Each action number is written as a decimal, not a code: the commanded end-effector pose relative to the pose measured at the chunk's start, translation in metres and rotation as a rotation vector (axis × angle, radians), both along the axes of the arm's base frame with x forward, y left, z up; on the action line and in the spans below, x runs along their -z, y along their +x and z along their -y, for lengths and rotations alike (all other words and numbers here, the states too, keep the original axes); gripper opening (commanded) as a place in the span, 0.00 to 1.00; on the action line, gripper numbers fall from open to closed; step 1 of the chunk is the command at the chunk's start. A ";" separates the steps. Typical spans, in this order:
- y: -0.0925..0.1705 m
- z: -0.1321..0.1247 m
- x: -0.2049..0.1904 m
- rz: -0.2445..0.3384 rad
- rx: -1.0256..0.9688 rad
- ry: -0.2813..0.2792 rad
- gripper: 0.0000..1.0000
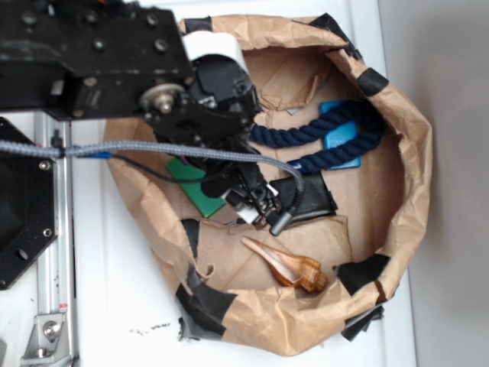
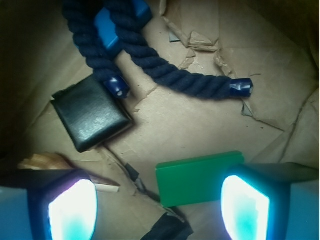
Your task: Grab the green block.
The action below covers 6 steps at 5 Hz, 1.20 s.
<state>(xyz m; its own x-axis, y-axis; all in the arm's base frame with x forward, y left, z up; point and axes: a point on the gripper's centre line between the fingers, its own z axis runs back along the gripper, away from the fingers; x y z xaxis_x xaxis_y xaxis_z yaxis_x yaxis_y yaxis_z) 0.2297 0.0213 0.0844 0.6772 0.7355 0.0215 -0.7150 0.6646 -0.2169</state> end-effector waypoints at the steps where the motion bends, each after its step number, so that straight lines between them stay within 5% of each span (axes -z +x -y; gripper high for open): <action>1: -0.028 -0.027 0.013 -0.045 -0.019 0.033 1.00; 2: -0.032 -0.027 0.019 -0.048 -0.026 0.018 1.00; 3: 0.022 -0.033 -0.028 -0.108 0.228 0.269 1.00; 4: 0.051 -0.045 -0.020 -0.100 0.481 0.270 1.00; 6: 0.040 -0.013 -0.021 -0.048 0.979 0.294 1.00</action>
